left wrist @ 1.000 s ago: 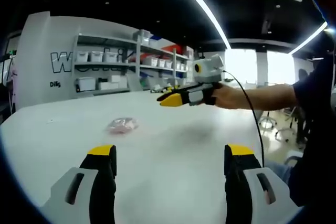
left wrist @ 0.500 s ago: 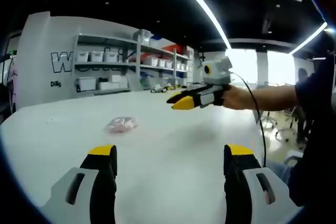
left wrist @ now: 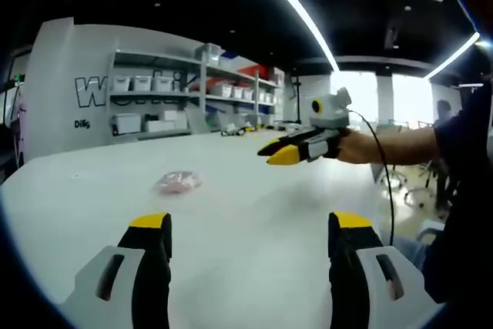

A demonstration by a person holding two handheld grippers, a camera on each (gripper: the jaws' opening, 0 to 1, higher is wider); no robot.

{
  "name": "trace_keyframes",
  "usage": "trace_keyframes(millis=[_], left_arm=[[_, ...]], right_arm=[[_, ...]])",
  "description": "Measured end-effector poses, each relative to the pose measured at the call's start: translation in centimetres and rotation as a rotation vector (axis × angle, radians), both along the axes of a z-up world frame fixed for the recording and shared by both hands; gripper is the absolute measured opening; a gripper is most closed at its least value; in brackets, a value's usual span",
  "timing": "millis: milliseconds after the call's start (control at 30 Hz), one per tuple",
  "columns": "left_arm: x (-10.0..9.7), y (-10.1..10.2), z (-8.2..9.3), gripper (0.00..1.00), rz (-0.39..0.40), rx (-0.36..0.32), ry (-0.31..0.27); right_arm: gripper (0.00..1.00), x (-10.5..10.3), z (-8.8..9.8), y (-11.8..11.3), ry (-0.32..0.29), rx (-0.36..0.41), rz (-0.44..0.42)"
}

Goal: Open the resealable bag by pulling the two sides of the seal apart until the entire bag opening is separated and visibly accessible.

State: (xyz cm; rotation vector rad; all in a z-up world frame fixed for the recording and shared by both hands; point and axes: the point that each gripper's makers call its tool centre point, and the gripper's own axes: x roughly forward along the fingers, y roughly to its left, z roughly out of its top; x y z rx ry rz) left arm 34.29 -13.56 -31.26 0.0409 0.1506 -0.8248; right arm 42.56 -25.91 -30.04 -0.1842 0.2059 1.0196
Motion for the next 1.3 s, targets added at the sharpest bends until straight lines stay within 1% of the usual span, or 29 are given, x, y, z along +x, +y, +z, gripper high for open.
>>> trace_keyframes(millis=[167,400,733,800,900,967,1033,1100,1200,1233,1267,1300], left_arm=[[-0.2,-0.1,-0.1,0.82,0.0,-0.003,0.003],[-0.2,0.2,0.2,0.82,0.004,-0.01,-0.004],[-0.5,-0.1,0.2,0.83,-0.005,-0.01,-0.001],[-0.6,-0.2,0.3,0.84,-0.008,-0.016,-0.001],[-1.1,-0.4,0.2,0.85,-0.006,-0.013,-0.001],[-1.3,-0.4,0.3,0.85,-0.008,-0.014,-0.005],[-1.2,-0.4,0.3,0.88,-0.004,-0.013,-0.006],[-1.1,-0.3,0.2,0.9,-0.002,-0.017,-0.001],[-1.3,-0.3,0.3,0.94,0.0,-0.028,-0.013],[-1.3,-0.3,0.4,0.97,0.001,-0.029,-0.018],[-1.3,-0.3,0.4,1.0,0.005,-0.034,-0.017],[-1.3,-0.2,0.4,0.99,0.007,-0.037,-0.021]], right_arm=[[0.27,-0.8,0.0,-0.8,-0.004,0.002,-0.005],[0.28,-1.4,-0.2,-2.4,0.003,0.0,-0.031],[0.35,-2.6,-0.8,-2.3,0.008,0.004,-0.026],[0.41,-2.7,-0.9,-2.1,0.011,0.008,-0.026],[0.52,-2.9,-1.1,-2.0,-0.001,0.005,-0.03],[0.63,-2.8,-1.0,-1.9,-0.014,0.009,-0.038],[0.72,-2.8,-0.9,-1.9,-0.024,0.021,-0.041],[0.73,-3.2,-1.3,-1.7,-0.011,0.013,-0.031],[0.88,-3.3,-1.7,-1.6,-0.011,0.012,-0.028],[0.95,-3.4,-1.6,-1.5,-0.014,0.019,-0.027],[1.0,-3.5,-1.4,-1.4,-0.022,0.036,-0.025],[1.0,-3.8,-1.2,-1.4,-0.028,0.044,-0.013]])
